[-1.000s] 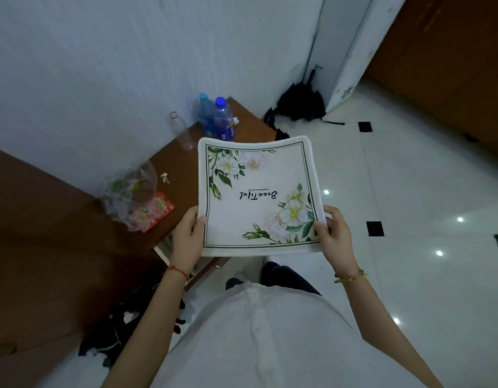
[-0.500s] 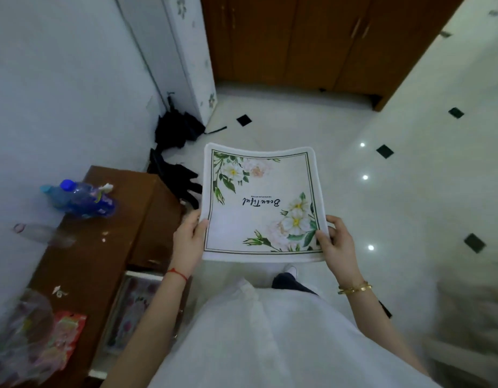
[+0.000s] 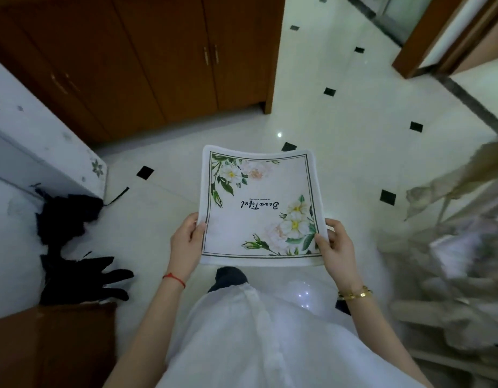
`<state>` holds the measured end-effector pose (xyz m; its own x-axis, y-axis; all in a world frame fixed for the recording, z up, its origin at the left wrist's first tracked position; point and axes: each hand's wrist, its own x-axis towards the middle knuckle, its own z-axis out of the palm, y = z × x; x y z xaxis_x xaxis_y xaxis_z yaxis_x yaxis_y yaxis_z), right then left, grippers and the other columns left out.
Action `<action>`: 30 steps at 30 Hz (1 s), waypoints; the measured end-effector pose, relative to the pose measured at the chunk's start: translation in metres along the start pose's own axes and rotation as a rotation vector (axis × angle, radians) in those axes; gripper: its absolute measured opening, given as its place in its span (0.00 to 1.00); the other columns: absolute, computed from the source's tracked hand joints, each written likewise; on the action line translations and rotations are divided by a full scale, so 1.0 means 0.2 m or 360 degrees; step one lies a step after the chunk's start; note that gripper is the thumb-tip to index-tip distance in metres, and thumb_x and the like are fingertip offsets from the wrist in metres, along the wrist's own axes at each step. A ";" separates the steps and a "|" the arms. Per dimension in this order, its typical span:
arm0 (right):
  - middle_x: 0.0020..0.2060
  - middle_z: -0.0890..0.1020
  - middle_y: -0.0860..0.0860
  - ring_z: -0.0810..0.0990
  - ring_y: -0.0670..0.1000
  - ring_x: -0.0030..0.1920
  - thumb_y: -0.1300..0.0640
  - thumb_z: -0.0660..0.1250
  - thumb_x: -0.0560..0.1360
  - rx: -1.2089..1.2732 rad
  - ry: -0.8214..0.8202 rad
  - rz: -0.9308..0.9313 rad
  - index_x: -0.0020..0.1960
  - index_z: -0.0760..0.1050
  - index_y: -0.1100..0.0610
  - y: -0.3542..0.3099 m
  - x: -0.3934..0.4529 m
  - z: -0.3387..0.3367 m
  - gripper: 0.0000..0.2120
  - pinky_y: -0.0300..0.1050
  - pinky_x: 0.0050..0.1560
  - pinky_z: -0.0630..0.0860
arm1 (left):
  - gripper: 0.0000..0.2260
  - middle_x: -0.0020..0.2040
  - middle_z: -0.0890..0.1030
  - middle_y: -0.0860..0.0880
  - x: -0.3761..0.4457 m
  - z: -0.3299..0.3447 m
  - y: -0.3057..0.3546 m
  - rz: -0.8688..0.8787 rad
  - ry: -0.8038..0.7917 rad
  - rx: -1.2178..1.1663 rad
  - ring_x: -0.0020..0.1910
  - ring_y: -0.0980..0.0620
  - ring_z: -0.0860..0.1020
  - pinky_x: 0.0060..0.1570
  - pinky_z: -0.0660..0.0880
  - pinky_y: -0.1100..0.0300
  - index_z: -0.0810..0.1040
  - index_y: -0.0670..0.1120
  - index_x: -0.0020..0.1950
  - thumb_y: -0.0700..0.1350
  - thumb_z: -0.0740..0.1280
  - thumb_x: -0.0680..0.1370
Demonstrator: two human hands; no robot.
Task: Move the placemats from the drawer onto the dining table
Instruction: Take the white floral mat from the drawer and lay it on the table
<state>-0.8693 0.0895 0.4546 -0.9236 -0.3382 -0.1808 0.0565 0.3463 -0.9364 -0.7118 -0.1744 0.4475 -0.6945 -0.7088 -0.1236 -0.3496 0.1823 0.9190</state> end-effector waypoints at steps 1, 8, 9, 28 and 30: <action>0.42 0.85 0.54 0.81 0.42 0.37 0.67 0.63 0.77 0.0020 0.0040 0.0026 0.59 0.72 0.56 0.01 0.05 -0.02 0.12 0.33 0.39 0.76 | 0.11 0.49 0.81 0.57 0.08 0.05 0.02 0.0023 -0.0041 0.0016 0.49 0.60 0.78 0.50 0.73 0.67 0.77 0.55 0.54 0.40 0.61 0.80; 0.42 0.85 0.53 0.83 0.48 0.41 0.66 0.63 0.77 0.0069 0.0297 0.0142 0.59 0.72 0.55 0.05 0.61 -0.18 0.13 0.40 0.43 0.77 | 0.10 0.46 0.80 0.59 0.76 0.50 0.26 0.0157 -0.0247 0.0081 0.44 0.67 0.77 0.45 0.70 0.75 0.77 0.53 0.53 0.38 0.61 0.80; 0.42 0.85 0.54 0.83 0.48 0.42 0.66 0.64 0.77 0.0076 0.0332 0.0149 0.60 0.72 0.55 0.04 0.71 -0.21 0.13 0.40 0.43 0.78 | 0.10 0.46 0.80 0.58 0.87 0.57 0.30 0.0167 -0.0282 0.0076 0.44 0.66 0.77 0.45 0.70 0.75 0.76 0.52 0.53 0.38 0.61 0.80; 0.42 0.84 0.44 0.83 0.42 0.45 0.69 0.62 0.77 0.0404 0.1223 0.0335 0.58 0.72 0.56 -0.02 2.14 -1.05 0.13 0.37 0.46 0.79 | 0.15 0.48 0.82 0.57 2.43 2.28 1.31 0.0512 -0.1151 0.0173 0.48 0.55 0.80 0.54 0.77 0.53 0.77 0.61 0.50 0.39 0.61 0.80; 0.42 0.84 0.45 0.84 0.43 0.44 0.69 0.62 0.77 0.0391 0.1282 0.0348 0.56 0.72 0.53 0.02 2.28 -1.22 0.14 0.38 0.46 0.79 | 0.13 0.46 0.82 0.57 2.50 2.53 1.43 0.0533 -0.1201 0.0185 0.45 0.57 0.80 0.52 0.76 0.54 0.77 0.58 0.51 0.39 0.61 0.80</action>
<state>-1.3838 0.1503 0.4425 -0.8642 0.4685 -0.1833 0.2587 0.1013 -0.9606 -1.4764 -0.1317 0.4594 -0.9937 0.0352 -0.1066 -0.0837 0.4007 0.9124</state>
